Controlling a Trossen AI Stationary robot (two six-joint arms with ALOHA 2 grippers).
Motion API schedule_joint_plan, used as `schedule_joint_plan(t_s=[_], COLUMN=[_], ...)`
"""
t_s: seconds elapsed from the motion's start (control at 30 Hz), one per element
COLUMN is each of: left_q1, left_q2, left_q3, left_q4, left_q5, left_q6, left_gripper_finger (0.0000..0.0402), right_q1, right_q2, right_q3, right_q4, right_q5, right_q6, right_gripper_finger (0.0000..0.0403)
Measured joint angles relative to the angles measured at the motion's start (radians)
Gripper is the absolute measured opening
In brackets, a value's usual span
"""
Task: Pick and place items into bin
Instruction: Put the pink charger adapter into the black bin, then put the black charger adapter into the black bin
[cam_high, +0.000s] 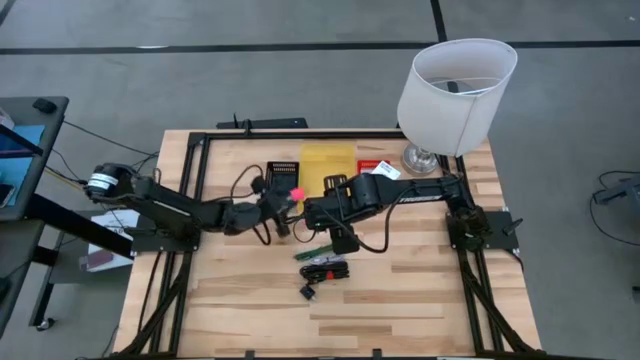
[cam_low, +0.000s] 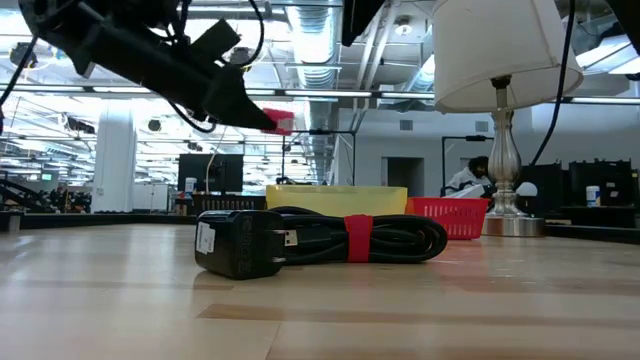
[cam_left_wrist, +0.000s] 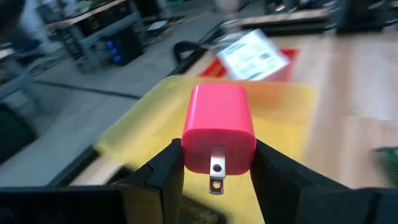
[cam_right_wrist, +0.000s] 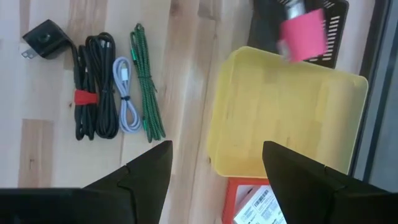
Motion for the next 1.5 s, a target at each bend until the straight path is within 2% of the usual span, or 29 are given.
schedule_joint_plan(t_s=[0.17, 0.3, 0.43, 0.8, 1.03, 1.13, 1.5], left_q1=[0.067, 0.116, 0.155, 0.241, 0.277, 0.285, 0.285], left_q2=[-0.117, -0.177, -0.183, -0.173, -0.173, -0.173, -0.173], left_q3=[0.0, 0.0, 0.0, 0.0, 0.0, 0.0, 0.0], left_q4=[-0.195, -0.299, -0.347, -0.418, -0.452, -0.464, -0.47], left_q5=[-0.036, -0.014, 0.024, 0.032, 0.124, 0.161, 0.169], left_q6=[-0.019, -0.04, -0.057, -0.066, -0.061, -0.057, -0.029], left_gripper_finger=[0.0144, 0.0142, 0.0146, 0.0161, 0.0163, 0.0165, 0.0193], right_q1=[-0.011, -0.02, -0.021, -0.015, -0.004, -0.002, 0.0], right_q2=[0.0, 0.0, 0.0, 0.0, 0.0, 0.0, 0.0], right_q3=[0.0, 0.0, 0.0, 0.0, 0.0, 0.0, 0.0], right_q4=[0.0, 0.0, 0.0, 0.0, 0.0, 0.0, 0.0], right_q5=[0.0, 0.0, 0.0, -0.007, -0.008, -0.008, -0.008], right_q6=[-0.001, -0.001, -0.002, 0.008, 0.023, 0.035, 0.035], right_gripper_finger=[0.0245, 0.0245, 0.0245, 0.0245, 0.0245, 0.0245, 0.0245])
